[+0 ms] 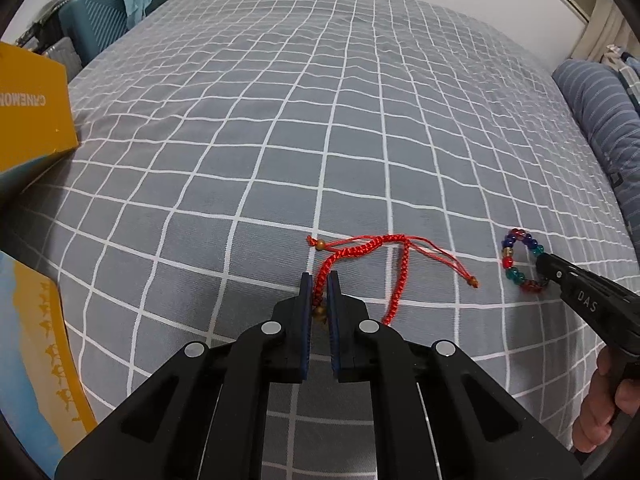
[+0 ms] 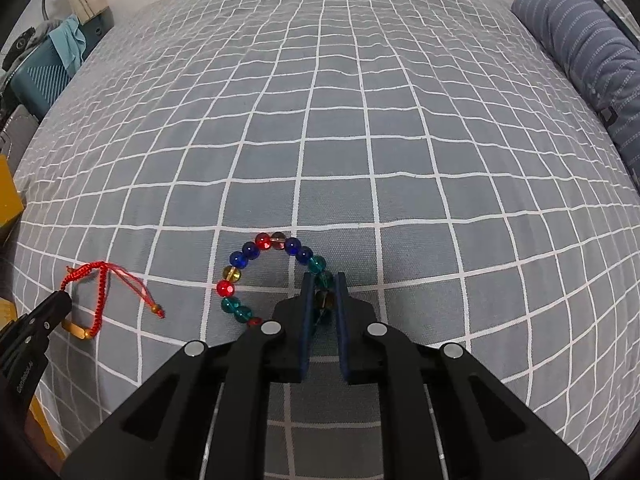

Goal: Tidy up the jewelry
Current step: 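Grasp the red cord bracelet with the left tool while the right tool grasps the multicolour bead bracelet, then lift both bracelets and carry them over the box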

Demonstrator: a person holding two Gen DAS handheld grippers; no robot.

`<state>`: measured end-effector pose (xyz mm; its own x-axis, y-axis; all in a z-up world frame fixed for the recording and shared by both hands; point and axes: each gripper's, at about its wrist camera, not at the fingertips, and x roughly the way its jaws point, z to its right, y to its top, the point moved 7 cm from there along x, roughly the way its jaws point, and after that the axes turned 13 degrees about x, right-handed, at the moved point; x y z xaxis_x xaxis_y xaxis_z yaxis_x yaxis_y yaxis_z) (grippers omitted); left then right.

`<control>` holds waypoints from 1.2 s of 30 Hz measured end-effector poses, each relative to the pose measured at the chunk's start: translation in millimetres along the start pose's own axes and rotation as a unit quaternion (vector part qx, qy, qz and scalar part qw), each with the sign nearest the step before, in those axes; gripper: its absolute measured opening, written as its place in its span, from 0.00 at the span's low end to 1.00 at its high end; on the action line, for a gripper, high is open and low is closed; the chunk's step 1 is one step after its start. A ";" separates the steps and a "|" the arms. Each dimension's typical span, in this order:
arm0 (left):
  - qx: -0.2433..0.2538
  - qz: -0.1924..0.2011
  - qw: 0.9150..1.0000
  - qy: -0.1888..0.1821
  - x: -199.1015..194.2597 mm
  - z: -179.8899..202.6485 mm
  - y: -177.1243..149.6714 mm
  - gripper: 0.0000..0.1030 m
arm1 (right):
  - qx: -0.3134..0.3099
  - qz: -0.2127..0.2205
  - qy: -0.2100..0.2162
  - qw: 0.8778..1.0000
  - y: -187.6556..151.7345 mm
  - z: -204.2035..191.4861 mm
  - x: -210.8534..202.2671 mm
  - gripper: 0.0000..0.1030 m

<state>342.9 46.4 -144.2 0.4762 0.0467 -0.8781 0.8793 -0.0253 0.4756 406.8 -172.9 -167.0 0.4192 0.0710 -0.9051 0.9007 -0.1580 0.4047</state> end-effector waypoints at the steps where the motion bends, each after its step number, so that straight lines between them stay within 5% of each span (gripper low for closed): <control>1: 0.001 0.001 1.000 0.000 -1.6 0.4 0.4 0.06 | 0.000 0.002 0.001 1.000 0.0 -0.2 -0.7 0.09; 21: 0.016 0.022 0.999 -0.017 -51.3 16.0 2.0 0.07 | -0.014 0.058 0.010 0.998 -2.6 -6.2 -55.5 0.09; 36: 0.026 0.064 0.997 -0.013 -126.7 2.3 -8.8 0.07 | -0.029 0.101 0.013 0.994 -19.5 -26.4 -130.1 0.09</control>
<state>274.8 38.4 -37.2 0.5844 0.0129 -0.8113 0.8093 -0.0821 0.5817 337.7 -153.1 -53.7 0.5938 0.0698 -0.8016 0.8030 -0.1145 0.5848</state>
